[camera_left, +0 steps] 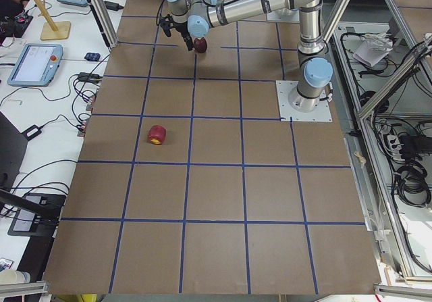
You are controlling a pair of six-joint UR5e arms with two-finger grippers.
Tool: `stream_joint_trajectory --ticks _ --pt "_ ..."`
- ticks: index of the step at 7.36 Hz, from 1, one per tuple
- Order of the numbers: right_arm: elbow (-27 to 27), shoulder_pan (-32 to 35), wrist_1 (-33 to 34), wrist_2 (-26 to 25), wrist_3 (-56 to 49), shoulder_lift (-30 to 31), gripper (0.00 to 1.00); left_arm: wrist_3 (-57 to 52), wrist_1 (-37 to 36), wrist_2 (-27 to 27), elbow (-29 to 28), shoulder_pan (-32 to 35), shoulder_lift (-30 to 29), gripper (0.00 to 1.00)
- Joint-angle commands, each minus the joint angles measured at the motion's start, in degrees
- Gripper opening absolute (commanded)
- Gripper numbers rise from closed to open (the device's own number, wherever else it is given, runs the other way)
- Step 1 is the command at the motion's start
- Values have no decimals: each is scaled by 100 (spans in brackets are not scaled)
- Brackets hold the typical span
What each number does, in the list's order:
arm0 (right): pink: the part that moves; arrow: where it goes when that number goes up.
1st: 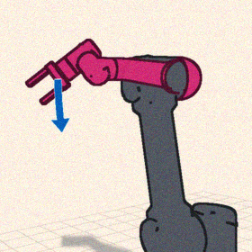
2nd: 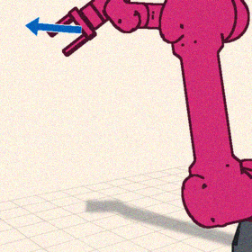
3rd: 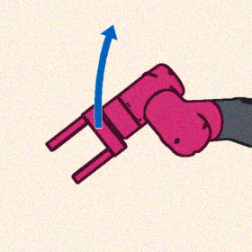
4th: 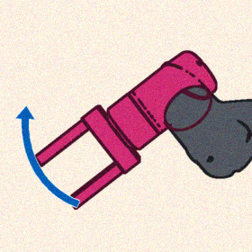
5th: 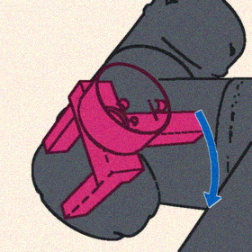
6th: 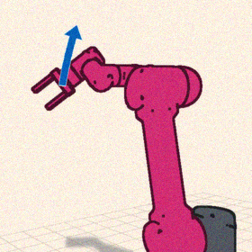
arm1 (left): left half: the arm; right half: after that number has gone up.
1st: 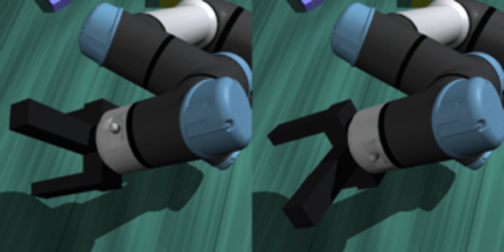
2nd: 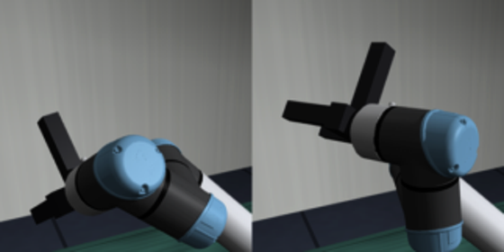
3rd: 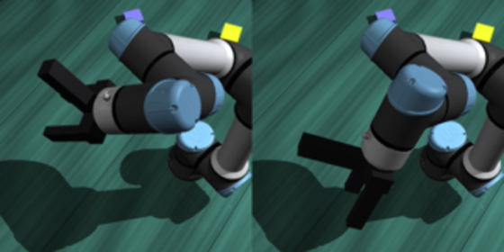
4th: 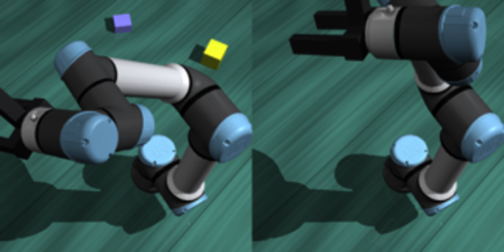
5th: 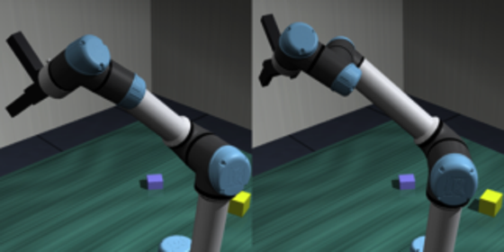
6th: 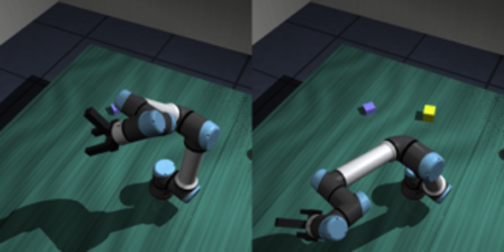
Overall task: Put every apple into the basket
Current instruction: 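Release the red apple and move the left gripper to the other red apple, then grasp the centered red apple with right gripper while left grasps other apple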
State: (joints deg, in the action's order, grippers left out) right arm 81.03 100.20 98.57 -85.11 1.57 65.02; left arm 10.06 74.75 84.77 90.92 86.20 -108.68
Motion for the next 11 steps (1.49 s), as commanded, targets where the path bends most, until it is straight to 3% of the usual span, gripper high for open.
stream_joint_trajectory --ticks 1,3,5,6,7,10,11 --pt "97 1103 311 3 1568 -250 100 -1486 23 355 -214 -1162 -126 100" --pt "115 1344 873 -15 1864 -559 100 -3291 -135 576 -565 -1718 -565 100" --pt "176 1371 1066 -23 1918 -840 100 -4990 -941 576 -829 -2236 -1109 100" --pt "290 1371 1189 -84 1848 -876 100 -5318 -1467 541 -891 -2430 -1434 100" --pt "456 1371 1234 -294 1865 -877 100 -5478 -1594 532 -901 -2485 -1646 100" --pt "915 1362 2215 -183 1918 -877 100 -5418 -1874 506 -892 -2485 -2042 100" --pt "889 1258 2210 -190 1813 -781 55 -5427 -1955 523 -901 -2485 -2157 100"
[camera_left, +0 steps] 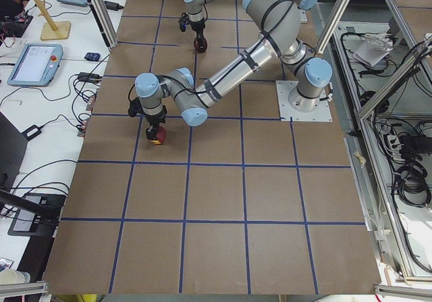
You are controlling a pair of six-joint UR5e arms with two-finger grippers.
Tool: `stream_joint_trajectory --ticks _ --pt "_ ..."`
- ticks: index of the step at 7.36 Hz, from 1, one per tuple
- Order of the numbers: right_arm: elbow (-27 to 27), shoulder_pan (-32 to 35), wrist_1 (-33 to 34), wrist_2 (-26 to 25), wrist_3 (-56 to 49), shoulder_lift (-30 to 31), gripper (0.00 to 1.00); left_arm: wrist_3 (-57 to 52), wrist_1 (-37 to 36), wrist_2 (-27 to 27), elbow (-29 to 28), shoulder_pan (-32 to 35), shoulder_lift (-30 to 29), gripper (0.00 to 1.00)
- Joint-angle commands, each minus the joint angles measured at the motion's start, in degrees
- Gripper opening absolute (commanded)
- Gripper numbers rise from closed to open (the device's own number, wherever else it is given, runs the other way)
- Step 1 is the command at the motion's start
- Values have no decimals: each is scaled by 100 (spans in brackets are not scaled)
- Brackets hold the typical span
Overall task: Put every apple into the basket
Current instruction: 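Carry the red apple to the basket with the right gripper while left lifts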
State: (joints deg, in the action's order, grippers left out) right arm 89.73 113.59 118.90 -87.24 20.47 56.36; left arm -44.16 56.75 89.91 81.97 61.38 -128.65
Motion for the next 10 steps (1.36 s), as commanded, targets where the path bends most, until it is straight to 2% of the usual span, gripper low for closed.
stream_joint_trajectory --ticks 1,2,3,4,5,6,7,8,9,10 --pt "10 -118 151 49 -287 164 1 -5 -173 27 -67 -3 -160 82" --pt "1 -222 134 32 -481 322 0 30 -17 88 -198 5 -82 47" --pt "1 -746 -162 14 -900 663 0 135 507 19 -295 23 23 23" --pt "1 -1482 -774 -55 -1696 1014 0 405 860 9 -296 49 216 21" --pt "53 -2272 -1207 -413 -2618 1374 0 1052 1360 1 -139 110 566 21" --pt "10 -3089 -1315 -825 -4315 1491 0 1554 1922 -330 141 128 1030 21" --pt "1 -3976 -1360 -856 -5281 1501 0 2308 1919 -638 526 259 1401 21" --pt "-78 -4481 -1230 -873 -6413 1440 0 3185 1919 -867 748 608 1691 21" --pt "-322 -4756 -968 -891 -7338 1204 0 4499 1919 -1026 993 1282 1938 21" --pt "-481 -4933 -982 -865 -7382 1002 3 5557 1597 -976 1205 2106 1958 21"
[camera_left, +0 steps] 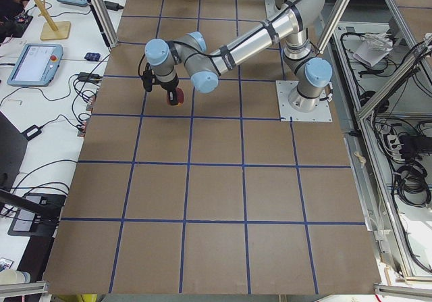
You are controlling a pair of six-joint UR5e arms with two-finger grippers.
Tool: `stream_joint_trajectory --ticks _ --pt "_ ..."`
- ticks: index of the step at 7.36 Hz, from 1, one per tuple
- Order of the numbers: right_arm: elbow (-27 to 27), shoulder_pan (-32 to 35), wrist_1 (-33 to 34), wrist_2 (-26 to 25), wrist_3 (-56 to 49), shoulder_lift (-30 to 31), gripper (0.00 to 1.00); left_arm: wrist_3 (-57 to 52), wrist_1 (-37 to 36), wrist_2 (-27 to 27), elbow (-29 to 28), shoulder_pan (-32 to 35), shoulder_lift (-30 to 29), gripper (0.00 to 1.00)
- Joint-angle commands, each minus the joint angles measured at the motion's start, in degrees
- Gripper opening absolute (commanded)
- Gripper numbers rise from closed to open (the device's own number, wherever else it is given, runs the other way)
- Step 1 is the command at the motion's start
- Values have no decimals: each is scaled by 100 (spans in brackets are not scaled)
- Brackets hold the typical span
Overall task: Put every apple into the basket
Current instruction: 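Carry the red apple to the basket with the right gripper while left lifts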
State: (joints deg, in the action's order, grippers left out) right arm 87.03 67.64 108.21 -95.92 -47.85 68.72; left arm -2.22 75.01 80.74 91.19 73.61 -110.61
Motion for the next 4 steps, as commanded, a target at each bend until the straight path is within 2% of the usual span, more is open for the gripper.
stream_joint_trajectory --ticks 1,2,3,4 --pt "-308 -348 112 81 -542 -367 12 2443 -1294 -50 503 1622 -29 22" --pt "-327 -313 138 273 -533 -516 21 3246 -1687 -41 740 2230 -101 22" --pt "-353 -304 869 327 -611 -805 64 3871 -1900 342 890 2810 -180 22" --pt "-284 -304 1181 459 -882 -947 75 4217 -2276 503 874 3304 -285 22"
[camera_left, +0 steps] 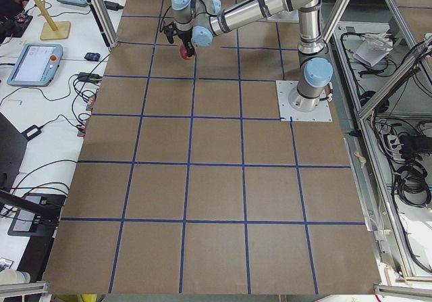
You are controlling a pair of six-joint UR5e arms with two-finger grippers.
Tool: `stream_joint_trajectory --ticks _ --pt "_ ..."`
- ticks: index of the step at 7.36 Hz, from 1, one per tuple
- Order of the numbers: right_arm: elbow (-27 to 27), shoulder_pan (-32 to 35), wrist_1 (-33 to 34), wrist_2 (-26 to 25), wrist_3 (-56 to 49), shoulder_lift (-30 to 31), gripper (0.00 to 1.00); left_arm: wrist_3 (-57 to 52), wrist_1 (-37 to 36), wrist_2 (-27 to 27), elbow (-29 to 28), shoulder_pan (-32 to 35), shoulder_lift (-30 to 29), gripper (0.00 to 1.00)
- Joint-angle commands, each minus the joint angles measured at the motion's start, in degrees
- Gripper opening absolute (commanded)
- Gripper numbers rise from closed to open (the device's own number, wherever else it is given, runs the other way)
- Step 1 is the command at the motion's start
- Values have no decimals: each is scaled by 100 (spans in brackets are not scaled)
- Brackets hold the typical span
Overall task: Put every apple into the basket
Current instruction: 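Release the red apple into the basket while left carries apple to center, then set the second red apple at center and open left gripper while right returns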
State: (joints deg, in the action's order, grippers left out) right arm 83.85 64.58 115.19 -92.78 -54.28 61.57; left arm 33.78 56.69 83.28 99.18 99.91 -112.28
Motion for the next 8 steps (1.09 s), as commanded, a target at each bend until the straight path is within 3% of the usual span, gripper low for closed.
stream_joint_trajectory --ticks 1,3,4,5,7,8 --pt "62 -15 565 128 -554 -233 100 708 -666 241 110 774 -284 24" --pt "9 -7 637 84 -549 -224 100 744 -781 215 23 1020 -435 38" --pt "-52 63 576 67 -462 -137 100 753 -939 180 109 1100 -505 88" --pt "-44 194 384 58 -78 -14 100 823 -949 171 76 1118 -506 100" --pt "35 833 -477 101 1824 486 100 692 -862 188 -4 1048 -218 100" --pt "96 1281 -654 102 2111 566 100 605 -539 180 -21 891 124 100"
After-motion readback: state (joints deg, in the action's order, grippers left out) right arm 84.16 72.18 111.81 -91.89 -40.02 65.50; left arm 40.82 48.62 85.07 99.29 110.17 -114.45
